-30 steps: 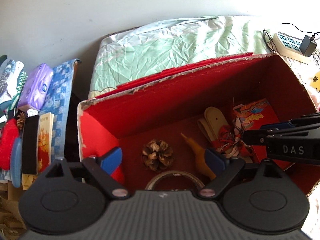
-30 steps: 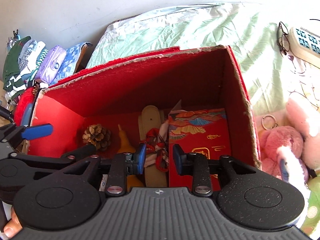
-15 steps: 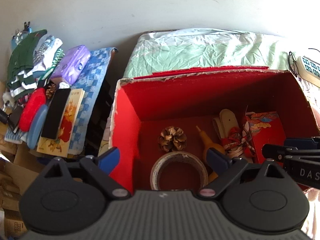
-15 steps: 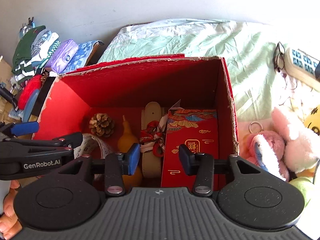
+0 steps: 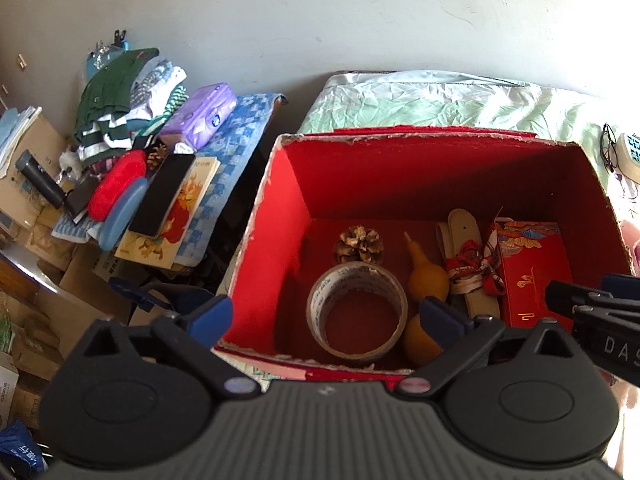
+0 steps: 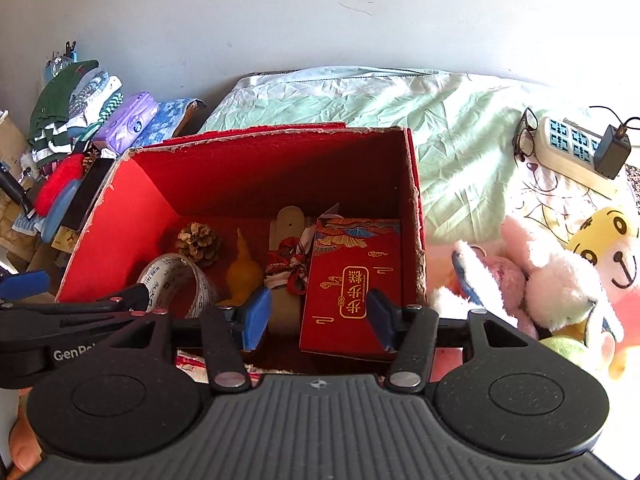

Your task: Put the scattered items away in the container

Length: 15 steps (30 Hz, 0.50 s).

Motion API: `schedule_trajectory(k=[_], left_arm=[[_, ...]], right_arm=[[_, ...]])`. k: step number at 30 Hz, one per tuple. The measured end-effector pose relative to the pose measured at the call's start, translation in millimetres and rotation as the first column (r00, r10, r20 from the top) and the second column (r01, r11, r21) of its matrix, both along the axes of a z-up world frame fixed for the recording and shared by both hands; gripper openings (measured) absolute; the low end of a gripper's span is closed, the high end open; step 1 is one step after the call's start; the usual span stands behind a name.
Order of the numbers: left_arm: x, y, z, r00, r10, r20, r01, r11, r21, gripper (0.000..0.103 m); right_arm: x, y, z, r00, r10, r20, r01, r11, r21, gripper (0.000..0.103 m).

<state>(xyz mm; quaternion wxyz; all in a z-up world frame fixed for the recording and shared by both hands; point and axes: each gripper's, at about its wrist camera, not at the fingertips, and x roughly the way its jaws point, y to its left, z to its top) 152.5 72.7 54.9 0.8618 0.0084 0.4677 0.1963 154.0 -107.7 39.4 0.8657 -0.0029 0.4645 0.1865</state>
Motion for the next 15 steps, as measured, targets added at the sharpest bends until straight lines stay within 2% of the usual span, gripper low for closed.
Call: schedule_trajectory(k=[9, 15], left_arm=[[-37.1, -10.3, 1.8, 0.999, 0.055, 0.004, -0.054, 0.998, -0.017, 0.102], [-52.3, -5.4, -2.4, 0.999, 0.041, 0.015, -0.04, 0.998, -0.048, 0.102]], right_arm=[[-34.5, -6.6, 6.4, 0.999, 0.015, 0.041, -0.017, 0.999, 0.035, 0.064], [-50.8, -5.2, 10.3, 0.998, 0.014, 0.057, -0.017, 0.999, 0.042, 0.065]])
